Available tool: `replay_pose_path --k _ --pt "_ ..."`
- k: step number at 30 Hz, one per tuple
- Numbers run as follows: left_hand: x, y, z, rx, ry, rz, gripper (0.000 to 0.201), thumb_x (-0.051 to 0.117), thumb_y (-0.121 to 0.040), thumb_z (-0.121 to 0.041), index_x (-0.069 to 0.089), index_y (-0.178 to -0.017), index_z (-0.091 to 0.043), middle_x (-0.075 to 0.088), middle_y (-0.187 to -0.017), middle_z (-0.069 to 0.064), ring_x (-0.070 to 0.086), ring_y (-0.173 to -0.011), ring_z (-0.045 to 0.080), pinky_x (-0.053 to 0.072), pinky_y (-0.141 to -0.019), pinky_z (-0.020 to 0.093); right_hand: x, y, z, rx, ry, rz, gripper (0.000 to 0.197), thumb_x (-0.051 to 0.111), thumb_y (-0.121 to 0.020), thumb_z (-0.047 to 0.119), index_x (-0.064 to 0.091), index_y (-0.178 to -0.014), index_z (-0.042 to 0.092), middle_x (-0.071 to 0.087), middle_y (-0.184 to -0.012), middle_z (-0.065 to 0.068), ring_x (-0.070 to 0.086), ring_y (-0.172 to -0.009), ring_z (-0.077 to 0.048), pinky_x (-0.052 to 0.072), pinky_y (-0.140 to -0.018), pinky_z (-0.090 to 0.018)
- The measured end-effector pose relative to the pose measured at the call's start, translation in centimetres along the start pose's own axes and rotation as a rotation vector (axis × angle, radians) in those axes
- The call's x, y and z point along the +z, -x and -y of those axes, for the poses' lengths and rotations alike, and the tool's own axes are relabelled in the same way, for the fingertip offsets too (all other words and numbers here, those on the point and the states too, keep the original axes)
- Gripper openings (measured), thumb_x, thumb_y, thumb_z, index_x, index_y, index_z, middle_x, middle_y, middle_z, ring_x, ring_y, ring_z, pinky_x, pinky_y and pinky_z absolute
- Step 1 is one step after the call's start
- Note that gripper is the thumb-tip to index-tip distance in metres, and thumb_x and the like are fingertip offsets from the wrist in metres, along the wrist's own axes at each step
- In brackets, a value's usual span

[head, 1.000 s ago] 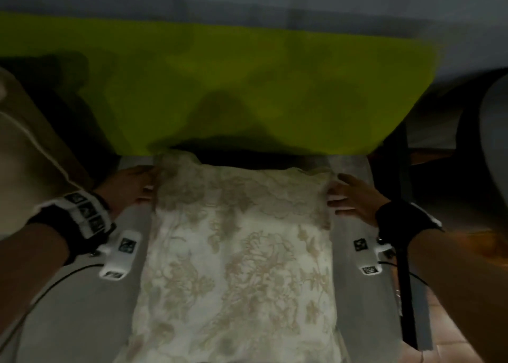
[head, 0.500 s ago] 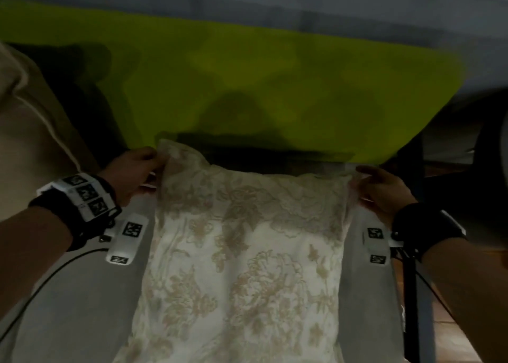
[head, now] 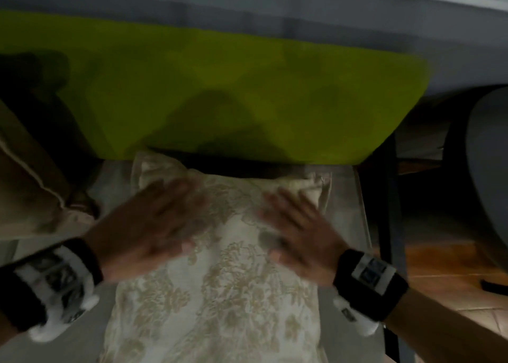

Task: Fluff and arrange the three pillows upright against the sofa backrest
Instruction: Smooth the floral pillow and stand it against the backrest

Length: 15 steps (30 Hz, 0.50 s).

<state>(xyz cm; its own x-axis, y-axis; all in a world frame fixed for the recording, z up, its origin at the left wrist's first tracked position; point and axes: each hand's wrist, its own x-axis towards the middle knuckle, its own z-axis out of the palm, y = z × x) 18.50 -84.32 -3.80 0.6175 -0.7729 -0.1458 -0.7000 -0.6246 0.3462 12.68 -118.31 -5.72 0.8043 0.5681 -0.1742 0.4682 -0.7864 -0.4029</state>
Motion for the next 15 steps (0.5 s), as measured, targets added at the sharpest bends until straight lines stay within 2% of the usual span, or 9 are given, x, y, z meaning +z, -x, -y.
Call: replay_pose_path --k 1,2,3,5,7,10,12,14,15 --pt "1.0 0.6 -0.5 -0.045 0.029 0.137 0.074 0.025 -0.096 -0.073 0.000 -0.158 -0.041 -0.011 -0.168 -0.010 0.002 -0.155 0.024 0.012 -0.119 0.043 1.3 0.4 0.5 -0.003 -0.042 0.066 0.066 0.019 -0.100 0.070 0.000 -0.159 0.047 0.004 -0.172 -0.002 -0.001 -0.159 -0.030 0.001 -0.125 -0.058" --pt "2.4 1.2 -0.6 -0.148 0.077 0.269 0.081 0.023 -0.090 -0.082 -0.009 -0.155 -0.048 -0.024 -0.165 -0.012 -0.015 -0.154 0.023 0.004 -0.122 0.046 2.7 0.8 0.4 0.053 -0.078 0.122 0.069 0.018 -0.097 0.075 -0.009 -0.156 0.054 -0.009 -0.172 0.007 -0.013 -0.158 -0.024 -0.005 -0.125 -0.057" --pt "3.9 1.9 -0.2 -0.275 0.118 0.370 0.085 0.019 -0.083 -0.089 -0.018 -0.151 -0.054 -0.034 -0.160 -0.017 -0.025 -0.151 0.020 0.002 -0.124 0.047 4.0 0.9 0.0 0.144 -0.096 0.166 0.071 0.014 -0.093 0.082 -0.015 -0.153 0.058 -0.019 -0.169 0.014 -0.023 -0.155 -0.020 -0.008 -0.124 -0.058" --pt "5.5 2.3 0.8 -0.430 0.173 0.431 0.089 0.011 -0.072 -0.097 -0.026 -0.144 -0.060 -0.039 -0.155 -0.023 -0.025 -0.151 0.017 0.006 -0.123 0.051 5.3 0.7 -1.1 0.321 -0.145 0.237 0.076 0.012 -0.086 0.090 -0.020 -0.149 0.062 -0.032 -0.162 0.023 -0.031 -0.152 -0.017 -0.006 -0.123 -0.059" --pt "6.0 2.0 1.5 -0.463 0.211 0.438 0.089 0.008 -0.070 -0.099 -0.026 -0.143 -0.061 -0.034 -0.157 -0.023 -0.016 -0.153 0.016 0.012 -0.122 0.052 5.6 0.4 -1.9 0.405 -0.170 0.311 0.076 0.019 -0.090 0.086 -0.021 -0.149 0.061 -0.035 -0.160 0.025 -0.029 -0.153 -0.018 -0.006 -0.123 -0.060" --pt "4.9 2.2 0.8 -0.510 0.150 0.333 0.090 0.006 -0.075 -0.094 -0.020 -0.150 -0.053 -0.016 -0.167 -0.013 0.000 -0.155 0.022 0.017 -0.119 0.057 4.2 0.9 -1.9 0.500 -0.142 0.321 0.076 0.013 -0.091 0.084 -0.023 -0.151 0.056 -0.031 -0.164 0.020 -0.020 -0.156 -0.022 -0.006 -0.121 -0.064" --pt "3.9 2.9 -1.2 -0.557 0.124 0.161 0.085 0.008 -0.087 -0.082 -0.009 -0.158 -0.039 -0.001 -0.169 0.002 0.009 -0.154 0.031 0.022 -0.116 0.062 2.9 2.1 -0.9 0.571 -0.063 0.198 0.075 0.012 -0.097 0.076 -0.014 -0.159 0.042 -0.021 -0.169 0.011 -0.014 -0.157 -0.024 -0.003 -0.122 -0.065" --pt "3.4 4.0 -4.8 -0.504 0.133 0.013 0.073 0.016 -0.098 -0.065 0.002 -0.161 -0.030 0.004 -0.169 0.009 0.012 -0.153 0.037 0.027 -0.113 0.064 2.2 4.0 2.0 0.487 -0.039 0.007 0.069 0.017 -0.105 0.060 -0.002 -0.163 0.028 -0.013 -0.172 0.002 -0.012 -0.158 -0.024 0.000 -0.123 -0.062" --pt "3.7 4.6 -6.7 -0.463 0.131 -0.042 0.069 0.019 -0.100 -0.060 0.004 -0.161 -0.031 0.001 -0.169 0.008 0.009 -0.153 0.037 0.026 -0.113 0.064 2.2 5.0 3.9 0.387 -0.089 -0.044 0.067 0.018 -0.106 0.058 -0.001 -0.163 0.028 -0.012 -0.172 0.000 -0.013 -0.158 -0.026 0.000 -0.124 -0.061"
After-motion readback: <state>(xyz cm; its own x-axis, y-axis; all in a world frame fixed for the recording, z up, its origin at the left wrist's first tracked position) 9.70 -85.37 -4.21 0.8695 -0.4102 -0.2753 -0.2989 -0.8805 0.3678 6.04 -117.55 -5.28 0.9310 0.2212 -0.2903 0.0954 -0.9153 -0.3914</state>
